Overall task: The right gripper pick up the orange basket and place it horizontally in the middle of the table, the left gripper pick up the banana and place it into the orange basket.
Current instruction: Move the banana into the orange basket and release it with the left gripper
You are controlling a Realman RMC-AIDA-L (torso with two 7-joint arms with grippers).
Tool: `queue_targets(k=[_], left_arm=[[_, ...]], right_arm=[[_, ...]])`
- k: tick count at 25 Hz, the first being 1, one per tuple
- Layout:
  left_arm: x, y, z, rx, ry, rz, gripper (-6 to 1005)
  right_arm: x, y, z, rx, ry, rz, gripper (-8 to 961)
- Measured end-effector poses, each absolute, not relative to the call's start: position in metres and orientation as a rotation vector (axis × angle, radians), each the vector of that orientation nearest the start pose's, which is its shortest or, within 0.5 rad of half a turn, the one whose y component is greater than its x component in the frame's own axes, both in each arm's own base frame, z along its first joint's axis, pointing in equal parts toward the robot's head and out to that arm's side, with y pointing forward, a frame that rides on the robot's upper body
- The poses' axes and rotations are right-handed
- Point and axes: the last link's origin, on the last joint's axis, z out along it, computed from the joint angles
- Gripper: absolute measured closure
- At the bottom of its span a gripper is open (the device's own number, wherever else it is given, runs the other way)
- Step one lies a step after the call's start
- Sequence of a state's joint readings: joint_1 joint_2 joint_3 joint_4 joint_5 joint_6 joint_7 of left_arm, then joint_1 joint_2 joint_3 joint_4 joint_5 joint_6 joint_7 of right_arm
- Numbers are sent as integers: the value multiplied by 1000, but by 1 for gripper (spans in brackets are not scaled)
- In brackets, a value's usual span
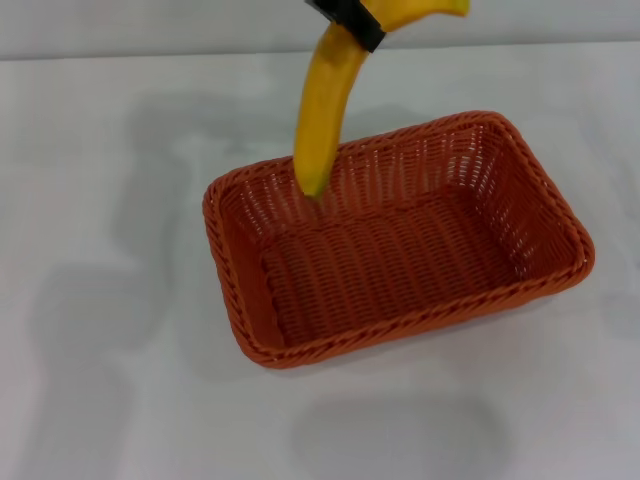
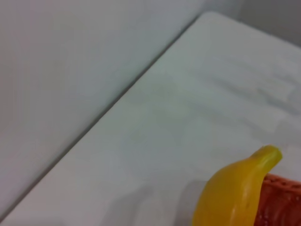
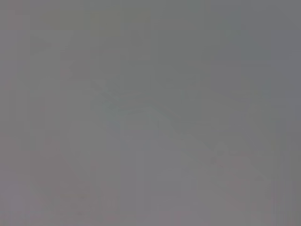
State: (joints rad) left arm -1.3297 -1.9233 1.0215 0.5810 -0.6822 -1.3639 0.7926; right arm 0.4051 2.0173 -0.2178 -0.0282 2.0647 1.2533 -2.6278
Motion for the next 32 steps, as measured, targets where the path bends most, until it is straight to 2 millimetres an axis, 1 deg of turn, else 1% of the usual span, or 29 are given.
queue_targets(k=[4, 6, 7, 10, 13, 16, 18, 20, 24, 28, 32], left_arm=[[-24, 463, -6, -2810, -584, 236, 441], [-18, 454, -19, -2870, -508, 266, 440], [-18, 454, -19, -2870, -508, 266, 439], [-15, 446, -30, -2907, -462, 305, 438], [-15, 438, -40, -2929, -408, 390, 436], [-18, 428, -54, -2941, -316, 520, 434], [-19, 425, -60, -2940, -284, 556, 432], [-17, 425, -61, -2939, -283, 539, 431], [-11, 431, -57, -2924, -315, 413, 429], [-14, 435, -52, -2910, -333, 317, 426], [-18, 431, -53, -2932, -357, 309, 346]], right_arm=[[387, 309, 57, -1326, 736, 821, 110], [387, 309, 57, -1326, 736, 827, 110], [386, 308, 56, -1325, 735, 831, 110], [385, 308, 56, -1325, 732, 839, 110], [385, 308, 56, -1325, 731, 841, 110], [385, 308, 56, -1325, 732, 841, 110], [385, 307, 56, -1325, 733, 842, 110], [385, 307, 54, -1325, 737, 843, 110], [386, 303, 53, -1321, 746, 844, 110], [389, 299, 54, -1312, 747, 842, 110], [390, 298, 55, -1303, 748, 841, 110]])
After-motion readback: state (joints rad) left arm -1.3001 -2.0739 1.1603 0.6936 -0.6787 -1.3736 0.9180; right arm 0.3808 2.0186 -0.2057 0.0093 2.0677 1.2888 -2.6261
